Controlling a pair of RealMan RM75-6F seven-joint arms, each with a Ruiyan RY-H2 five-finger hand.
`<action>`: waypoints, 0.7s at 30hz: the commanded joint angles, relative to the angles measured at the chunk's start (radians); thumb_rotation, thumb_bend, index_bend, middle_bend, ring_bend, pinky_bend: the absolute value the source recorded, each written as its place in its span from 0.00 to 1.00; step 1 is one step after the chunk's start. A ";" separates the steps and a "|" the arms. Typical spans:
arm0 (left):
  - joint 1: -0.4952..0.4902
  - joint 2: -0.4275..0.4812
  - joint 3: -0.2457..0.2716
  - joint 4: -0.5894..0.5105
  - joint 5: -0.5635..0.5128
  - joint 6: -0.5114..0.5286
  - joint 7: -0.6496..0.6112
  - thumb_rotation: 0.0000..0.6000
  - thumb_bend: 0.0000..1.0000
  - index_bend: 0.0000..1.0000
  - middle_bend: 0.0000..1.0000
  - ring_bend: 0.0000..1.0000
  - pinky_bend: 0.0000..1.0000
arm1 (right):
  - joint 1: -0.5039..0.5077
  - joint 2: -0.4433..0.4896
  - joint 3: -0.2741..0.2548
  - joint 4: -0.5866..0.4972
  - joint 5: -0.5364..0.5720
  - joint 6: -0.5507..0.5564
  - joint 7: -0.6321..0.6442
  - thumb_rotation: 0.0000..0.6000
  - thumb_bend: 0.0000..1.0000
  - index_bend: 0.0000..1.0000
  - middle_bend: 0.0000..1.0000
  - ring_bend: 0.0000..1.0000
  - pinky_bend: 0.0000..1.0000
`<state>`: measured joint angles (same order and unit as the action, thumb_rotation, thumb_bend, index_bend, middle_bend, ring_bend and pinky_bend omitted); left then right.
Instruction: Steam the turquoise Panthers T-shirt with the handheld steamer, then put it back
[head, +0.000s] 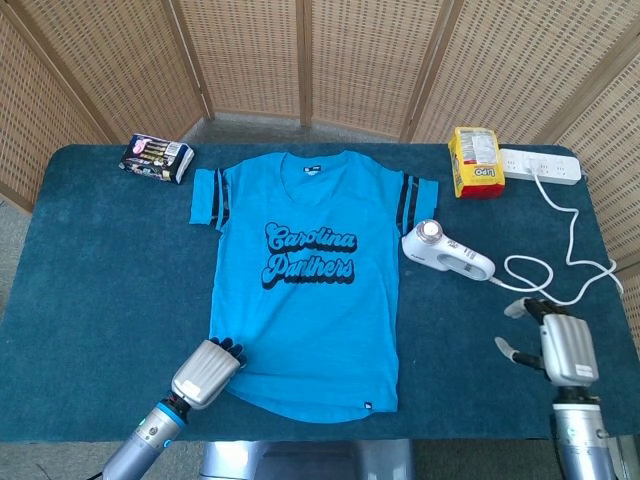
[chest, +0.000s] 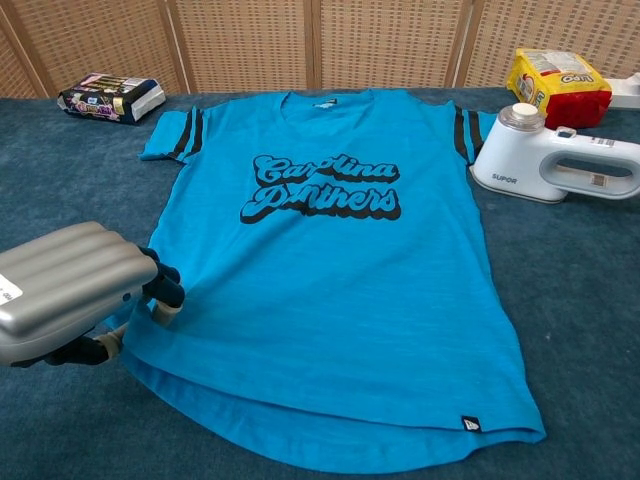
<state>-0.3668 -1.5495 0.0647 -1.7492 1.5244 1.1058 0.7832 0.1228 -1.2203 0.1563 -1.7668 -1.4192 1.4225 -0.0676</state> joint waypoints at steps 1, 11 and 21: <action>-0.003 -0.003 -0.001 -0.002 -0.007 -0.003 0.004 1.00 0.49 0.66 0.51 0.45 0.60 | 0.039 -0.003 0.017 -0.028 -0.001 -0.041 -0.022 0.98 0.23 0.45 0.47 0.42 0.39; -0.018 -0.011 -0.008 -0.030 -0.053 -0.016 0.054 1.00 0.49 0.66 0.51 0.45 0.59 | 0.203 -0.064 0.100 -0.031 0.114 -0.191 -0.184 0.99 0.23 0.34 0.39 0.38 0.39; -0.028 -0.018 -0.010 -0.052 -0.100 -0.016 0.101 1.00 0.48 0.66 0.51 0.45 0.59 | 0.304 -0.125 0.149 0.054 0.231 -0.230 -0.301 0.98 0.23 0.16 0.28 0.29 0.35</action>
<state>-0.3940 -1.5670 0.0552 -1.7999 1.4264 1.0891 0.8824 0.4192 -1.3367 0.3006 -1.7225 -1.1970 1.1966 -0.3591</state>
